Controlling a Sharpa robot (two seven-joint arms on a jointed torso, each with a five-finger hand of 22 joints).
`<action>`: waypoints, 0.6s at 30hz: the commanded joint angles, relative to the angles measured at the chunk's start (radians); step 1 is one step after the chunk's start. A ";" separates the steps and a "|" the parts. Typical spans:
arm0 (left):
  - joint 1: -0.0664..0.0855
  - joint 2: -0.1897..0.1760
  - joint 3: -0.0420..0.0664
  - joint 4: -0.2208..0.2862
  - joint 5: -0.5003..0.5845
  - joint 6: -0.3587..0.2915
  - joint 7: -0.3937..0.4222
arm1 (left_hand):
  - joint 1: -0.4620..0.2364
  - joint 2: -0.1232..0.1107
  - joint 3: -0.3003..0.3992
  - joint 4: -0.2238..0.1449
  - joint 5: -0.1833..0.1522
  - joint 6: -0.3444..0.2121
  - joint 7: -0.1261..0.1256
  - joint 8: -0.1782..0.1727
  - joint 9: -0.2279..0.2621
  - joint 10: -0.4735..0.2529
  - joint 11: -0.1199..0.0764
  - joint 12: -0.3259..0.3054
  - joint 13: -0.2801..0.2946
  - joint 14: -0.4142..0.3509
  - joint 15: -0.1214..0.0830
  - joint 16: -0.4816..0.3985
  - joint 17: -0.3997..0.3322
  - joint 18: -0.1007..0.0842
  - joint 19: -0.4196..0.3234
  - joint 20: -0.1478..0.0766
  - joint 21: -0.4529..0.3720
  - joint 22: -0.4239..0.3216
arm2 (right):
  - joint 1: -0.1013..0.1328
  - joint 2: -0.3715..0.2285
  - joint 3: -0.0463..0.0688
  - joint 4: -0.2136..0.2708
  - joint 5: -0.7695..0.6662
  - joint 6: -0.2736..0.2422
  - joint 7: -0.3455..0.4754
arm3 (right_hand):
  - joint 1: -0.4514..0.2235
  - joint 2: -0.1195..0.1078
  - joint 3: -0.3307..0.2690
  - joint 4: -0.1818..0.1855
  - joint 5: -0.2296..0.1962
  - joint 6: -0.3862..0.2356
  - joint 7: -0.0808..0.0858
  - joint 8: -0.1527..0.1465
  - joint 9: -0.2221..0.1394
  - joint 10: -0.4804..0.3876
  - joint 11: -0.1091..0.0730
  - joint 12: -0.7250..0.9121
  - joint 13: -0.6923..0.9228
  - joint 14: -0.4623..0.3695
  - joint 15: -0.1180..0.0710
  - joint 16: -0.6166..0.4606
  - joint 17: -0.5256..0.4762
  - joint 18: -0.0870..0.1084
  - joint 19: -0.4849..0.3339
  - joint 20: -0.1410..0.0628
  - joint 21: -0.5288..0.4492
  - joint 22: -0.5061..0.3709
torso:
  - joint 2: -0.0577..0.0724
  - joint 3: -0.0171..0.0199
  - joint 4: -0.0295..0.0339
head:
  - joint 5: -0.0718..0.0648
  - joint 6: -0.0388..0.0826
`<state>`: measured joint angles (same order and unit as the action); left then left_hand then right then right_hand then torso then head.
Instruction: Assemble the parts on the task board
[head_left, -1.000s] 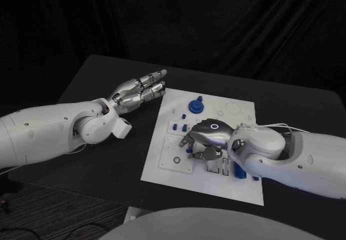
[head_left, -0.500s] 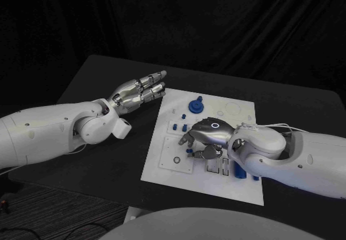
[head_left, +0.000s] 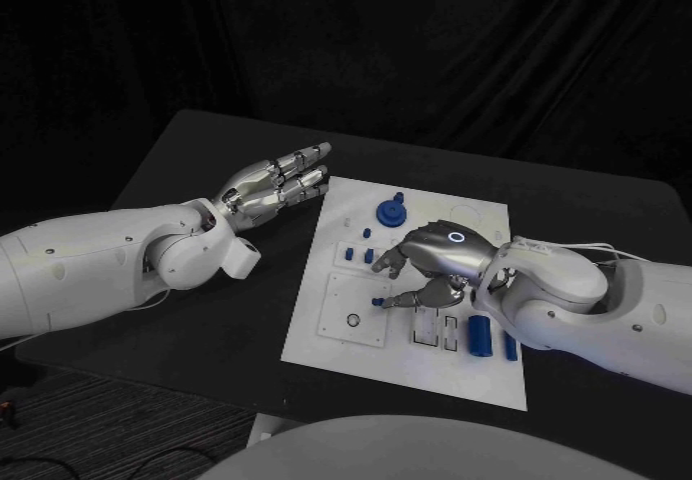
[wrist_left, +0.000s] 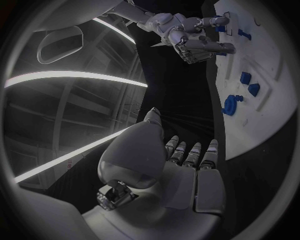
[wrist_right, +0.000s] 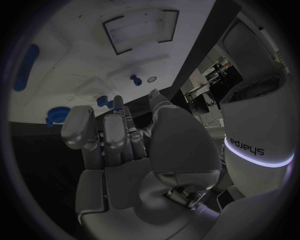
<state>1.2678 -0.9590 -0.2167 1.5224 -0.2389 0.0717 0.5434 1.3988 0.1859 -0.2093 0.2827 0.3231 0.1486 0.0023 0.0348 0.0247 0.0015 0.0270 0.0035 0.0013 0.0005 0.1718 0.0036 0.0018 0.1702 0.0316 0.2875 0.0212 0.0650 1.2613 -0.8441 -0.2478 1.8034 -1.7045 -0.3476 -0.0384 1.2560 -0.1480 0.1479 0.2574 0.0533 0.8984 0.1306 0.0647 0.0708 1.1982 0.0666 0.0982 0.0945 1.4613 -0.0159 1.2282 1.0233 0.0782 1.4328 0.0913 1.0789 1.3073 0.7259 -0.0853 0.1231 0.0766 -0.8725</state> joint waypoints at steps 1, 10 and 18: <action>-0.002 -0.001 0.001 0.003 0.006 0.008 0.009 | 0.010 0.003 -0.004 0.001 0.006 0.001 0.009 0.005 0.001 -0.001 0.007 -0.003 -0.001 0.000 0.006 -0.003 -0.001 0.009 0.006 0.001 0.004 0.002 | 0.014 -0.027 0.000 0.016 0.149 -0.086 0.013 | -0.034 0.007 -0.039 0.028 -0.005 0.001 0.012 0.005 0.001 -0.011 0.002 0.009 0.004 0.004 0.003 0.006 0.006 0.008 -0.001 -0.002 0.008 0.149 | 0.000 0.0000 -0.0006 | -0.005 0.000; -0.002 -0.003 0.001 0.001 0.006 0.007 0.008 | 0.011 0.003 -0.005 0.001 0.006 0.002 0.009 0.005 0.002 -0.001 0.008 -0.003 -0.001 0.000 0.006 -0.003 -0.001 0.009 0.006 0.001 0.005 0.002 | 0.027 -0.061 0.000 0.004 0.271 0.008 -0.011 | 0.053 0.095 -0.030 -0.047 0.150 0.076 0.003 0.036 0.016 0.060 -0.010 0.101 0.060 -0.008 -0.003 0.000 -0.006 0.015 -0.013 -0.003 -0.018 0.142 | 0.002 0.0017 -0.0019 | -0.007 0.000; -0.002 -0.001 0.001 0.000 0.006 0.010 0.008 | 0.012 0.004 -0.005 0.001 0.007 0.002 0.010 0.006 0.002 -0.001 0.009 -0.003 -0.001 0.000 0.006 -0.003 -0.001 0.009 0.006 0.001 0.005 0.002 | 0.019 -0.038 0.000 -0.015 0.262 0.155 -0.053 | 0.125 0.100 0.002 -0.113 0.235 0.152 -0.032 0.065 0.061 0.043 -0.049 0.903 0.820 -0.017 -0.036 -0.026 -0.036 0.019 -0.025 -0.034 -0.052 0.134 | 0.002 0.0014 0.0007 | -0.012 0.000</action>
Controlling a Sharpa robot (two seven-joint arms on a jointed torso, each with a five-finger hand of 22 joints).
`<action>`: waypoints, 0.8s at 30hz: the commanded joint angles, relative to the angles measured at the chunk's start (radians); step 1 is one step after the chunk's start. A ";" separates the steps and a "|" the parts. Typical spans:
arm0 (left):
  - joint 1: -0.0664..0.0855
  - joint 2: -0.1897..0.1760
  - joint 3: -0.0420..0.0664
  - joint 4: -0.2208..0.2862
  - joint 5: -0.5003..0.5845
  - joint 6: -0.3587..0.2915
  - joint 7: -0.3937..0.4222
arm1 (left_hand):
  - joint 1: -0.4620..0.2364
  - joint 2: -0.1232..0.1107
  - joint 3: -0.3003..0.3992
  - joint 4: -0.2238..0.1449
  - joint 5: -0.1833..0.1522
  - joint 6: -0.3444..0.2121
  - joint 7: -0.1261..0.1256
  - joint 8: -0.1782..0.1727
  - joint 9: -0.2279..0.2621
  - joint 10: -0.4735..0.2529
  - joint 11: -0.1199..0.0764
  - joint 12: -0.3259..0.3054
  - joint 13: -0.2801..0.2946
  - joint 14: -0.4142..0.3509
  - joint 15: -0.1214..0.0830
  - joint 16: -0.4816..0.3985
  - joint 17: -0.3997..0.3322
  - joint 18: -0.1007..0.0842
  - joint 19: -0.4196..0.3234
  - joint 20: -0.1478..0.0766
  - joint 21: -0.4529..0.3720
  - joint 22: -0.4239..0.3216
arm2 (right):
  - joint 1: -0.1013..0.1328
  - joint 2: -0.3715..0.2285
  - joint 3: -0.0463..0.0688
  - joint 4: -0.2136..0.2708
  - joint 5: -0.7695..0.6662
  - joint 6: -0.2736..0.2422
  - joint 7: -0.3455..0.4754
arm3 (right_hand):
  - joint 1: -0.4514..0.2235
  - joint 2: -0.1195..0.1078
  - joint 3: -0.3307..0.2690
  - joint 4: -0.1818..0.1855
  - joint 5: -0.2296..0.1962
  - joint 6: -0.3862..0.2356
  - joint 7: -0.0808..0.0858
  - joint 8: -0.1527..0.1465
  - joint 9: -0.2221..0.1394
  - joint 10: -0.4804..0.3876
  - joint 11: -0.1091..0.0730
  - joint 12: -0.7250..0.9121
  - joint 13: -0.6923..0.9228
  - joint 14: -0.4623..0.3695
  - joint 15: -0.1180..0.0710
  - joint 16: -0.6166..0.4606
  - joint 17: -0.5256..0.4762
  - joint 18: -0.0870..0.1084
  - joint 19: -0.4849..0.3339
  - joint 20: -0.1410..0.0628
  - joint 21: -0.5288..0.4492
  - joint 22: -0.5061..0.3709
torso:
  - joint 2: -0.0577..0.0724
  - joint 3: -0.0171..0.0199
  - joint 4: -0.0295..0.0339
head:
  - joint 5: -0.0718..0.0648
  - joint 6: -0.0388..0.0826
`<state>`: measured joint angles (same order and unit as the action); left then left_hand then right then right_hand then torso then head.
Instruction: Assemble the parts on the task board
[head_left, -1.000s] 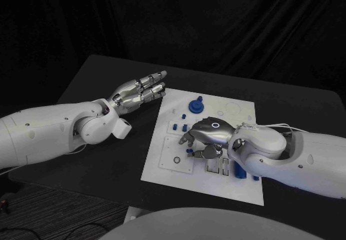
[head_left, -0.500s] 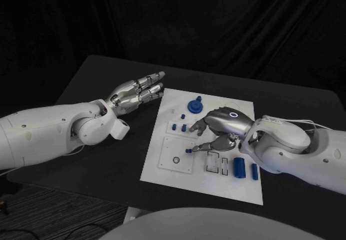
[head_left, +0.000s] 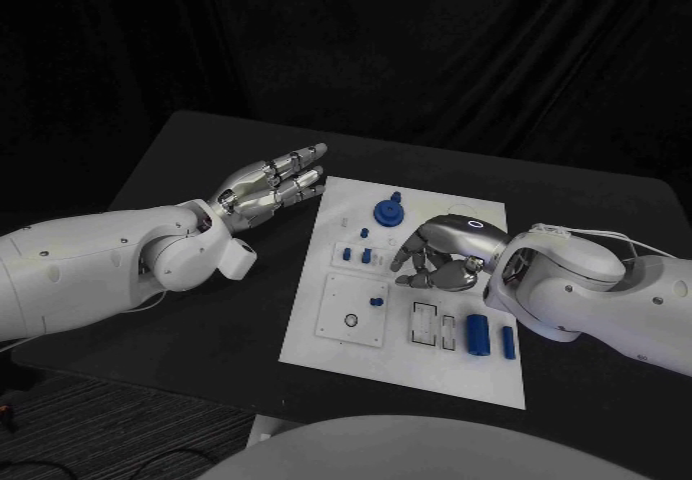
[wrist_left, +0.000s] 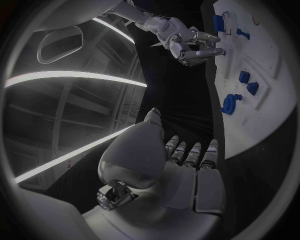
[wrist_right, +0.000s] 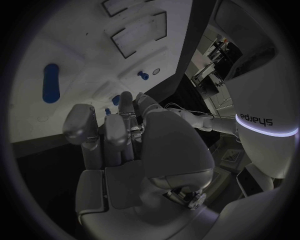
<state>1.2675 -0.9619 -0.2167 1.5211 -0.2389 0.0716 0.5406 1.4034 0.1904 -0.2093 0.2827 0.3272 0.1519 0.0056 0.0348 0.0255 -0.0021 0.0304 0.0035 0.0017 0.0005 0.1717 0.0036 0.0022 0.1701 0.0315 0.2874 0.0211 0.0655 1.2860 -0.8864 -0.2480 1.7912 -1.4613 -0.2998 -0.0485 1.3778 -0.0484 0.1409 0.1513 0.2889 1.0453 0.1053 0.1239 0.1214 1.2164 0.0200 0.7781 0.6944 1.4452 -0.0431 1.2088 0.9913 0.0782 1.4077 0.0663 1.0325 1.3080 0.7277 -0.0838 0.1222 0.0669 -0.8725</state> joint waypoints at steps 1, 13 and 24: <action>-0.002 0.002 0.001 0.001 0.006 0.010 0.010 | 0.007 -0.001 -0.005 0.001 0.003 -0.001 0.006 0.006 0.001 0.002 0.005 -0.003 -0.002 0.000 0.006 -0.003 -0.002 0.009 0.006 0.001 0.005 0.002 | -0.008 0.007 0.000 -0.005 0.017 0.114 -0.045 | 0.006 0.004 0.015 -0.013 -0.004 0.017 -0.009 0.015 0.021 0.040 -0.006 0.295 0.296 0.006 -0.009 0.006 0.013 0.018 0.005 -0.012 0.005 0.136 | 0.000 -0.0005 0.0018 | -0.002 0.000; -0.003 0.003 0.001 -0.001 0.006 0.013 0.010 | 0.010 0.000 -0.006 0.000 0.005 -0.001 0.006 0.006 0.001 0.002 0.008 -0.003 -0.002 0.001 0.006 -0.003 -0.002 0.009 0.007 0.001 0.005 0.002 | -0.020 0.033 0.000 -0.016 -0.018 0.183 -0.053 | 0.024 -0.023 0.014 -0.050 -0.064 -0.020 -0.004 0.013 0.049 0.075 -0.003 0.425 0.441 0.006 -0.009 0.002 0.010 0.018 0.005 -0.010 0.000 0.135 | -0.001 -0.0014 0.0016 | 0.002 0.000; -0.003 0.005 0.001 -0.003 0.006 0.015 0.010 | 0.010 0.000 -0.006 0.001 0.005 -0.001 0.006 0.006 0.001 0.002 0.008 -0.003 -0.002 0.001 0.007 -0.003 -0.002 0.009 0.007 0.001 0.005 0.001 | -0.022 0.056 0.000 -0.031 -0.031 0.193 -0.051 | 0.018 -0.021 0.011 -0.047 -0.077 -0.031 -0.002 0.011 0.053 0.080 -0.001 0.436 0.454 0.006 -0.008 0.002 0.011 0.018 0.005 -0.010 -0.001 0.135 | 0.000 -0.0008 0.0008 | 0.005 0.000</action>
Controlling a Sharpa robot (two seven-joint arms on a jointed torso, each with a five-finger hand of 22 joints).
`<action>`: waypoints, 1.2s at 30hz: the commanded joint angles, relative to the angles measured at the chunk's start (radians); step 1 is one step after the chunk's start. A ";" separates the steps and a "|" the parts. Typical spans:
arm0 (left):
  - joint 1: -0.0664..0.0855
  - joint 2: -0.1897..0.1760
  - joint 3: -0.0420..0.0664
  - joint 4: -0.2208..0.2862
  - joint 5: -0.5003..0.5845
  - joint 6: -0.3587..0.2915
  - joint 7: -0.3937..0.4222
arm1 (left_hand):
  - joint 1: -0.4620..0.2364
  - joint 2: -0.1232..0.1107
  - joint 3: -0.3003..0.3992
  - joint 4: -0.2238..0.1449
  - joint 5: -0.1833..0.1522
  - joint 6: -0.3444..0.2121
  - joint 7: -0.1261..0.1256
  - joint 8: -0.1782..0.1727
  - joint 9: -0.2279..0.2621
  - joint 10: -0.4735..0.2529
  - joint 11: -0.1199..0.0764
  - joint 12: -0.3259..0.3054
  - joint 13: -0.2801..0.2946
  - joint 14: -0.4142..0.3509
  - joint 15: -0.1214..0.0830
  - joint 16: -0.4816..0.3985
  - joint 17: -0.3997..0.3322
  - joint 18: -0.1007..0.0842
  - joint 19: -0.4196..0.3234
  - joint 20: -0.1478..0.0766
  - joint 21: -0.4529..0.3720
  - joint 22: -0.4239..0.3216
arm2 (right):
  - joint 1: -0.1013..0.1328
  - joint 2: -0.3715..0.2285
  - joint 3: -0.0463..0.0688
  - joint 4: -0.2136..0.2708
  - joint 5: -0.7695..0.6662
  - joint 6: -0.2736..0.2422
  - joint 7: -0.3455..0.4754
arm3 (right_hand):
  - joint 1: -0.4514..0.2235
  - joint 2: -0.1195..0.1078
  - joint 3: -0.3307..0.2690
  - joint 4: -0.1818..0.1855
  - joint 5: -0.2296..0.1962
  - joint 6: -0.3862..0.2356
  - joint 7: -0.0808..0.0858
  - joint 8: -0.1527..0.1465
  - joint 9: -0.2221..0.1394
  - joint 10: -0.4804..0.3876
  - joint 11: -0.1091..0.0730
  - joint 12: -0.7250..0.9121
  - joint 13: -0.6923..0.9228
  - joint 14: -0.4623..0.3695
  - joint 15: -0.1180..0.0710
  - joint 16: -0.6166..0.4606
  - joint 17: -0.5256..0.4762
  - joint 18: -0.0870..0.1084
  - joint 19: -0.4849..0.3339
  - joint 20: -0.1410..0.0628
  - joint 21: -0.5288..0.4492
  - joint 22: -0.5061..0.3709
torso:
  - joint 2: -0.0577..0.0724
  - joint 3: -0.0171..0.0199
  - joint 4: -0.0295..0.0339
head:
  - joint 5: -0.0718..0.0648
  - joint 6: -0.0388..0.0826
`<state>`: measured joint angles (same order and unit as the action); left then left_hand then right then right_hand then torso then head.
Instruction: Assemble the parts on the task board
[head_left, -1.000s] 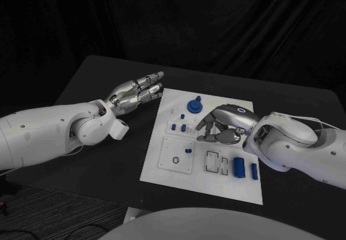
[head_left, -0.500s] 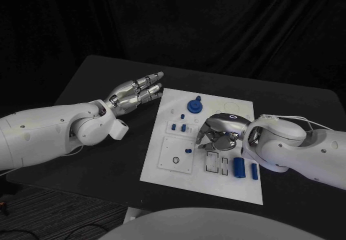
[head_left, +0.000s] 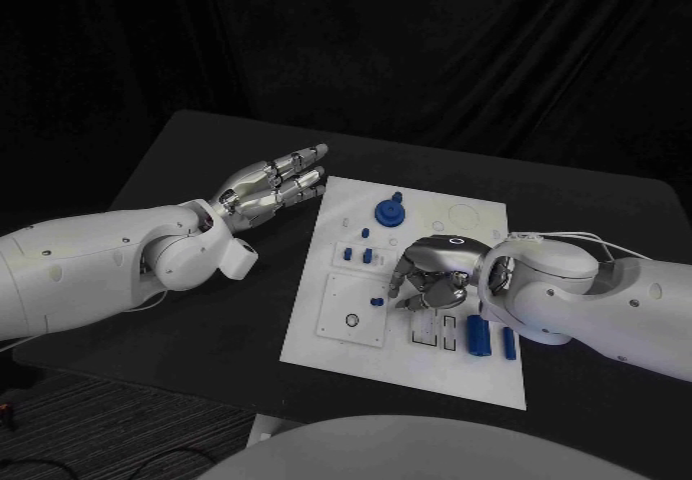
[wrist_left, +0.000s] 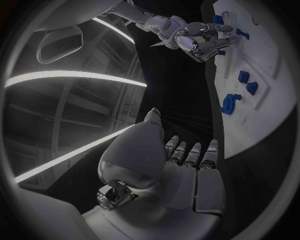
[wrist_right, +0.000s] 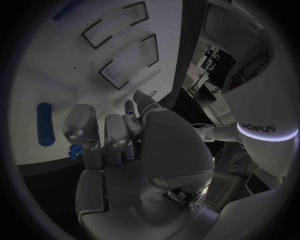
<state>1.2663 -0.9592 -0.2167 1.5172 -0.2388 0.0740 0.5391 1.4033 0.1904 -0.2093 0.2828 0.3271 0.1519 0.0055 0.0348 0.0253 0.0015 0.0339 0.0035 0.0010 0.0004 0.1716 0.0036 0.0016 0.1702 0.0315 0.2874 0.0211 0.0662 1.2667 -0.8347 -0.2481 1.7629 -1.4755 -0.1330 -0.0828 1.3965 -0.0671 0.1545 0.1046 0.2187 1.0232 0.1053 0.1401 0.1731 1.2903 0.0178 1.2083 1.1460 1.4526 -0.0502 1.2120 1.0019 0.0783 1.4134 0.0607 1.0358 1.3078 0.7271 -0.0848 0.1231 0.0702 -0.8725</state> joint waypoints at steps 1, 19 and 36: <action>-0.002 0.003 0.001 0.001 0.006 0.013 0.011 | 0.010 0.000 -0.006 0.001 0.005 -0.001 0.006 0.006 0.001 -0.001 0.005 -0.003 -0.001 0.001 0.007 -0.003 -0.001 0.009 0.007 0.001 0.005 0.001 | -0.003 0.006 0.000 -0.003 -0.017 0.027 -0.016 | -0.001 -0.002 -0.003 0.000 -0.007 -0.009 -0.002 -0.005 0.001 0.005 0.001 0.006 0.003 -0.001 -0.001 -0.001 0.001 0.018 0.000 -0.004 -0.005 0.135 | 0.001 0.0003 0.0000 | 0.002 0.000; -0.003 0.007 0.001 -0.006 0.006 0.016 0.009 | 0.012 0.002 -0.006 0.001 0.007 -0.001 0.006 0.006 0.001 -0.001 0.008 -0.003 -0.001 0.001 0.007 -0.003 -0.001 0.009 0.007 0.002 0.005 0.001 | -0.007 0.035 0.000 -0.012 -0.018 0.033 0.000 | -0.001 0.006 -0.002 0.000 -0.009 0.005 -0.002 0.008 0.012 0.007 0.003 0.013 0.012 0.001 0.001 0.002 0.005 0.017 0.001 -0.003 -0.003 0.136 | 0.000 -0.0001 0.0002 | 0.004 0.000; -0.007 0.010 0.001 -0.010 0.006 0.018 0.011 | 0.023 -0.002 -0.011 -0.004 -0.001 -0.006 -0.006 0.005 0.000 -0.001 0.018 -0.003 -0.001 0.001 0.009 -0.002 -0.001 0.008 0.008 0.002 0.006 0.001 | -0.008 0.046 0.000 -0.015 -0.018 0.002 0.004 | -0.001 0.011 -0.001 0.000 -0.006 0.011 -0.004 0.014 0.019 0.005 0.002 0.014 0.013 0.002 0.000 0.002 0.006 0.018 0.001 -0.002 -0.005 0.135 | 0.000 0.0003 0.0001 | 0.009 0.000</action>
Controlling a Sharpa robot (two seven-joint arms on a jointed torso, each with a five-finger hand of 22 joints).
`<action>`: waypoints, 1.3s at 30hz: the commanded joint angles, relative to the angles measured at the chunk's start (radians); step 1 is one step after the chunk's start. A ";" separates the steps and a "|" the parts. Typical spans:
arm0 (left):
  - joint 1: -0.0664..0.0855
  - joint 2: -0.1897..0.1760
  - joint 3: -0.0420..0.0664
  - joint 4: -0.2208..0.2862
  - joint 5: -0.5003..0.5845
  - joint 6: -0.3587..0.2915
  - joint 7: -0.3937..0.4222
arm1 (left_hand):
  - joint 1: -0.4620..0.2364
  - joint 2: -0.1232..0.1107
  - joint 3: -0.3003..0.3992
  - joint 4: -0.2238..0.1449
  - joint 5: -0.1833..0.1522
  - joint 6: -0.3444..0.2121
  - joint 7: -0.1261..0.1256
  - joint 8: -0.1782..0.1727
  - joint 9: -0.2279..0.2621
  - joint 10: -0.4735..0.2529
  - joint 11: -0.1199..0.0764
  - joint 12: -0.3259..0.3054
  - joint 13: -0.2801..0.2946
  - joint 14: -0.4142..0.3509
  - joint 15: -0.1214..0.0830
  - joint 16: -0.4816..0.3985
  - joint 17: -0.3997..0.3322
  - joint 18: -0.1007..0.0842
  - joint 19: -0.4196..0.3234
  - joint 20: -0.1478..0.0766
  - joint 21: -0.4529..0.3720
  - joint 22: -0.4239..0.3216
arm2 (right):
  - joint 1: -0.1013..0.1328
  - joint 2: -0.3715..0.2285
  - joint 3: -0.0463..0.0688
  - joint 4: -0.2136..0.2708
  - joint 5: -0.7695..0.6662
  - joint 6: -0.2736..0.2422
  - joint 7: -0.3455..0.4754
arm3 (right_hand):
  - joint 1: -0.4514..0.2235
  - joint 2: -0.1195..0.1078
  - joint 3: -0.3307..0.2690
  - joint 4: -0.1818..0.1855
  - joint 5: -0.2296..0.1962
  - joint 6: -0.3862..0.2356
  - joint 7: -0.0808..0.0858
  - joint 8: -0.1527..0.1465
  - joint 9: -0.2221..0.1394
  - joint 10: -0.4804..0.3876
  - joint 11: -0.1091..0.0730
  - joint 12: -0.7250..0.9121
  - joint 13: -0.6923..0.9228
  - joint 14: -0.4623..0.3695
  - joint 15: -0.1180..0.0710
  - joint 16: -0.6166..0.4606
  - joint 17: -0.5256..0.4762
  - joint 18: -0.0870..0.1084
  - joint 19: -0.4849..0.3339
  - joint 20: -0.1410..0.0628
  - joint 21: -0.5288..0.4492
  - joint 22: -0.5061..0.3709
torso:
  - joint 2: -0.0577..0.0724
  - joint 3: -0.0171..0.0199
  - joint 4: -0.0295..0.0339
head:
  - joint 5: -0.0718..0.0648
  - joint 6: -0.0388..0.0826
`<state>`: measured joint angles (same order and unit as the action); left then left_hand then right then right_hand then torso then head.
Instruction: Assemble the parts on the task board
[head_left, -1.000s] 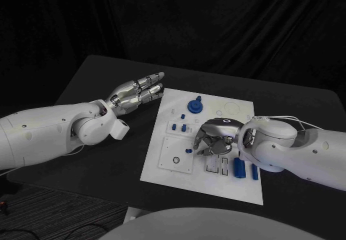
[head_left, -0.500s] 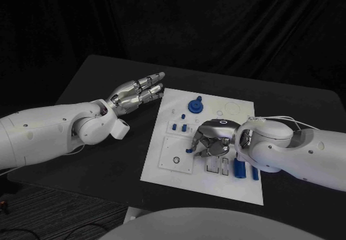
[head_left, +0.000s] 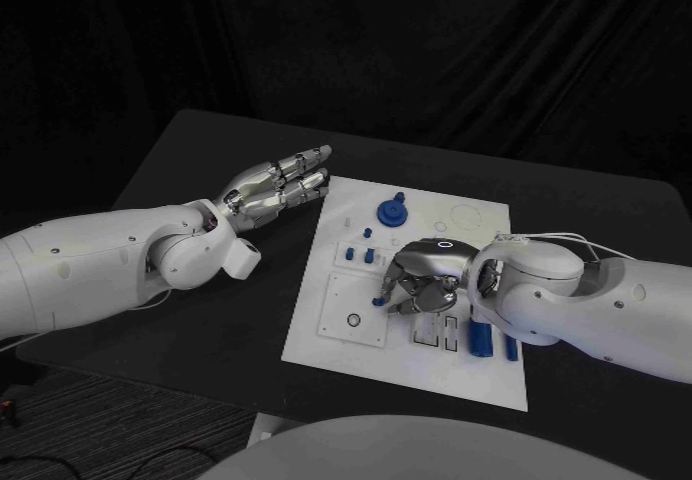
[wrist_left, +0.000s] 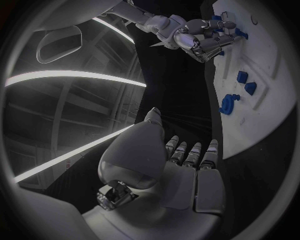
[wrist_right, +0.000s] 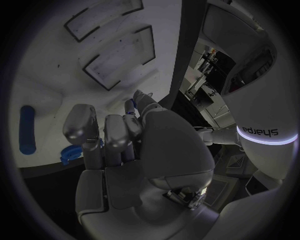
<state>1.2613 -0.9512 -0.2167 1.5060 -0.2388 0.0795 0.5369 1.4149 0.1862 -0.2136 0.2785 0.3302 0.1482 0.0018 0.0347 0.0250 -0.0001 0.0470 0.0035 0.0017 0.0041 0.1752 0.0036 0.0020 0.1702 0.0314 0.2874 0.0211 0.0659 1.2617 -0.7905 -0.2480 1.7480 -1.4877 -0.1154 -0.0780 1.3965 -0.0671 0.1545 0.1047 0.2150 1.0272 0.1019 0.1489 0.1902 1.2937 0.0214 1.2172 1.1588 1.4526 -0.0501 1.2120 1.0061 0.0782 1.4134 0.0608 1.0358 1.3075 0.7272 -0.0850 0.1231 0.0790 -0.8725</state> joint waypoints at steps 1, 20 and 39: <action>-0.002 0.002 0.001 0.001 0.006 0.012 0.013 | 0.011 0.002 -0.007 0.000 -0.004 -0.002 -0.002 0.005 0.000 0.000 0.005 -0.003 -0.002 -0.003 0.006 -0.002 -0.001 0.008 0.008 0.002 0.006 0.001 | -0.003 0.002 0.000 -0.001 -0.006 -0.017 -0.001 | -0.001 0.011 -0.001 0.000 -0.003 0.007 0.000 0.005 0.001 0.002 -0.001 0.005 0.001 0.001 0.000 0.002 0.002 0.018 0.001 -0.003 -0.006 0.136 | 0.000 0.0005 0.0001 | 0.000 0.000; -0.007 0.004 0.001 0.000 0.006 0.015 0.011 | 0.013 0.001 -0.007 -0.001 -0.005 -0.001 -0.002 0.005 0.001 0.000 0.005 -0.003 -0.002 -0.002 0.006 -0.002 -0.001 0.008 0.008 0.002 0.006 0.001 | -0.003 0.019 0.000 -0.011 -0.006 -0.051 -0.030 | -0.035 0.012 -0.019 0.020 -0.026 -0.001 -0.001 0.014 0.016 0.003 -0.001 0.011 0.009 0.003 0.000 0.003 0.003 0.019 0.002 -0.003 -0.010 0.135 | 0.000 0.0002 0.0001 | -0.001 0.000; -0.008 -0.009 0.001 0.004 0.006 0.009 0.009 | 0.016 0.001 -0.008 -0.001 -0.004 0.000 0.000 0.006 0.001 0.000 0.005 -0.003 -0.002 -0.001 0.008 -0.001 -0.001 0.008 0.009 0.002 0.007 0.002 | 0.031 -0.101 0.000 0.049 -0.059 -0.221 -0.025 | -0.030 0.004 -0.027 0.017 -0.032 -0.016 -0.001 0.017 0.028 -0.037 -0.002 -0.042 -0.045 0.008 -0.001 0.009 0.011 0.017 0.008 -0.004 0.002 0.138 | -0.002 0.0013 -0.0028 | -0.013 0.000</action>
<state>1.2550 -0.9604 -0.2168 1.5078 -0.2387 0.0824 0.5348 1.4225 0.1860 -0.2162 0.2758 0.3302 0.1482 0.0018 0.0348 0.0249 -0.0001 0.0468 0.0035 0.0012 0.0040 0.1751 0.0036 0.0027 0.1702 0.0351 0.2910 0.0211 0.0672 1.2879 -0.8853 -0.2483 1.7875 -1.5159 -0.2489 -0.0934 1.3577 -0.0605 0.1281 0.1255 0.1810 1.0192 0.1023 0.1626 0.2174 1.2655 0.0189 1.1869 1.1254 1.4526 -0.0501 1.2165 1.0168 0.0782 1.4170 0.0572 1.0339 1.3081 0.7252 -0.0846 0.1217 0.0693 -0.8725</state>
